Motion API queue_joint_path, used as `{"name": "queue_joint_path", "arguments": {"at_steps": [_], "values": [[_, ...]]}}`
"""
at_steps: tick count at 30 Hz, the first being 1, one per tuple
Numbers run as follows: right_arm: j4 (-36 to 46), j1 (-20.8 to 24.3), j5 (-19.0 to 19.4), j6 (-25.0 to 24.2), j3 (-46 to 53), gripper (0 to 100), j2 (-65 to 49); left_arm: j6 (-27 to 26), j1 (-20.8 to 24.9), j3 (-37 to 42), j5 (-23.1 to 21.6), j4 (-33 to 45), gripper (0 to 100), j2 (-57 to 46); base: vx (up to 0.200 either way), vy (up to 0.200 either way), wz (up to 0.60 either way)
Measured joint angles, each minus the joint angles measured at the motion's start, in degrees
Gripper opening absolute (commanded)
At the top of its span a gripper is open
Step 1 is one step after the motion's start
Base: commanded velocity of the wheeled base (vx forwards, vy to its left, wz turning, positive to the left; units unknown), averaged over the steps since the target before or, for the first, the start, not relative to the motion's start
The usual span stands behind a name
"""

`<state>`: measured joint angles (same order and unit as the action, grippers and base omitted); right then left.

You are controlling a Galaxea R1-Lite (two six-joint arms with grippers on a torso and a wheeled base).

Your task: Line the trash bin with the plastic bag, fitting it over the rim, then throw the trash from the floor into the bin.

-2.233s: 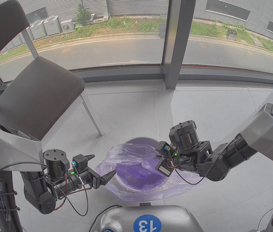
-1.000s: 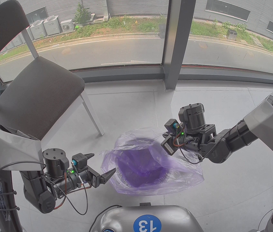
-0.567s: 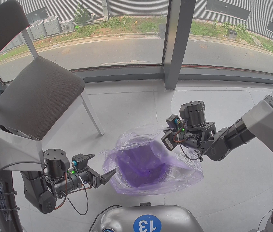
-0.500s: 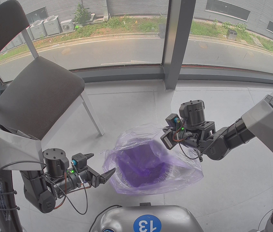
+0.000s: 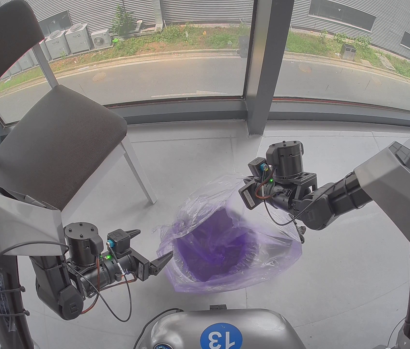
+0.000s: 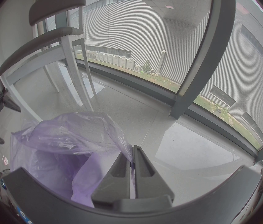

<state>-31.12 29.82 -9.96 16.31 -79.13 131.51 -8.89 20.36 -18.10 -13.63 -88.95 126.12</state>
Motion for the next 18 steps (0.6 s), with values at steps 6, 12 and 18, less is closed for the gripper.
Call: {"name": "queue_joint_path", "arguments": {"at_steps": [6, 12, 18], "values": [[-1.8, 0.8, -1.3, -1.8, -2.2, 0, 2.0, 0.0, -0.7, -0.3, -0.1, 0.0, 100, 0.1, 0.0, 0.0, 0.0], [-3.1, 1.3, -1.7, -2.3, -4.1, 0, 3.5, 0.0, -1.0, -0.4, -0.1, 0.0, 100, 0.1, 0.0, 0.0, 0.0], [-5.1, 2.5, -4.0, -3.4, -6.8, 0, 4.8, 0.0, -1.1, -0.5, -0.1, 0.0, 100, 0.0, 0.0, 0.0, 0.0]]}}
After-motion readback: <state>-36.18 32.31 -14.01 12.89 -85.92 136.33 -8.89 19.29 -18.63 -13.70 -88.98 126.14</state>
